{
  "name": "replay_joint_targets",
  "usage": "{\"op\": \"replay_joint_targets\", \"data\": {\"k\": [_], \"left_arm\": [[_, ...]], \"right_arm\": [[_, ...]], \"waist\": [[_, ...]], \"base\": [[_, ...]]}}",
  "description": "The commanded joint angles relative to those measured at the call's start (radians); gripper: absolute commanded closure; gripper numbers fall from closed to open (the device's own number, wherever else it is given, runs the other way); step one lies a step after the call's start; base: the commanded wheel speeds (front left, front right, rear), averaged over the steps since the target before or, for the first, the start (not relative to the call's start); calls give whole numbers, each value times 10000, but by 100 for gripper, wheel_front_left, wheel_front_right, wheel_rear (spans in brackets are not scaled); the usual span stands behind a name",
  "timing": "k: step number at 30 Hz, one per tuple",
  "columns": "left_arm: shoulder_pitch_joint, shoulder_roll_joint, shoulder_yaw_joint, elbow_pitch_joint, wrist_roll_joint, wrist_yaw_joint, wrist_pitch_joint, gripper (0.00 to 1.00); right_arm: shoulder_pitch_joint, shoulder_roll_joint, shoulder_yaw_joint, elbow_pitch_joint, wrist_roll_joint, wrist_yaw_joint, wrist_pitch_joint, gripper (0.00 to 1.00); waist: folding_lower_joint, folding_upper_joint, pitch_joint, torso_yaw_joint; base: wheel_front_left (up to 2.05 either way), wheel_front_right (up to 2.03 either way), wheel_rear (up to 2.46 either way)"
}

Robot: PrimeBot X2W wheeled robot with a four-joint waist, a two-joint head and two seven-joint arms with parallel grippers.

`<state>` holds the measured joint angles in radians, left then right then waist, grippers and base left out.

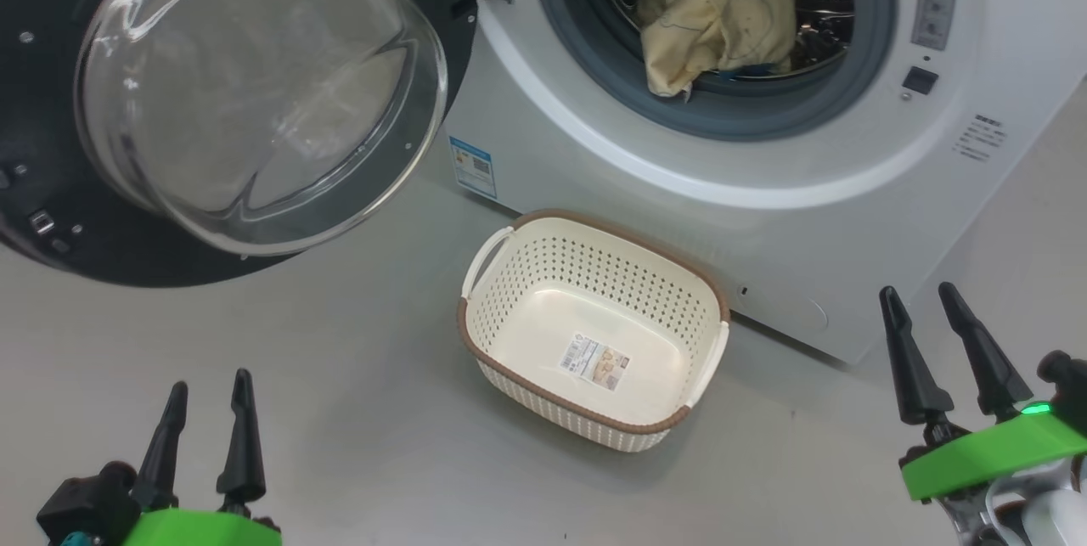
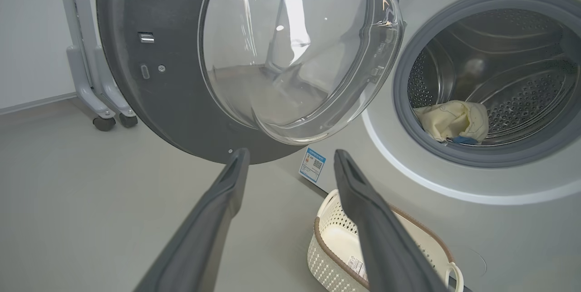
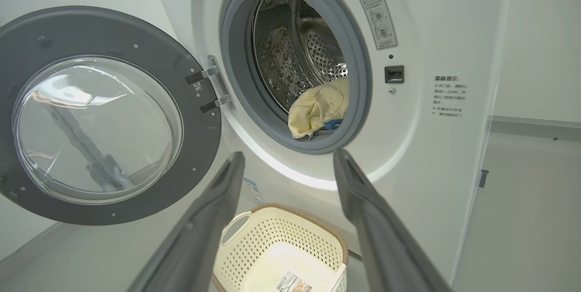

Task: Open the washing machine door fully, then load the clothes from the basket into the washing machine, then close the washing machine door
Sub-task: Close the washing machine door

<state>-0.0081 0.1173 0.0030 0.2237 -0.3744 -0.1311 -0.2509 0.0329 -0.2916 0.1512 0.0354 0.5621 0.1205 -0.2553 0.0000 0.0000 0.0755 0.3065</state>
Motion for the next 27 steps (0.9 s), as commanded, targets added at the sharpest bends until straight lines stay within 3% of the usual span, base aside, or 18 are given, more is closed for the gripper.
{"op": "replay_joint_targets", "data": {"k": [1,17,18,19,20,21,27], "left_arm": [[-156,64,458,-405,-93,4,-109,0],[-5,-137,688,-586,-121,4,-109,0],[-52,-130,679,-654,-165,4,-109,8],[-107,-90,682,-729,-198,4,-109,48],[-180,-35,709,-817,-256,4,-109,68],[-281,51,745,-947,-312,4,-109,99],[-1029,792,1137,-1762,-809,4,-109,100]], "right_arm": [[-300,-357,169,-310,-26,102,-65,0],[-281,-397,312,-310,-6,102,-65,0],[-289,-394,342,-316,-5,102,-65,0],[-296,-388,365,-324,-8,102,-65,0],[-307,-380,379,-334,-7,102,-65,0],[-329,-377,396,-342,-4,102,-65,0],[-451,-383,419,-413,-31,102,-65,0]], "waist": [[0,0,-55,389],[0,0,71,1112],[0,0,110,1112],[0,0,149,1113],[0,0,213,1112],[0,0,281,1106],[0,0,688,1134]], "base": [[0,0,0],[0,0,0],[0,0,0],[0,0,0],[0,0,0],[0,0,0],[0,0,0]]}}
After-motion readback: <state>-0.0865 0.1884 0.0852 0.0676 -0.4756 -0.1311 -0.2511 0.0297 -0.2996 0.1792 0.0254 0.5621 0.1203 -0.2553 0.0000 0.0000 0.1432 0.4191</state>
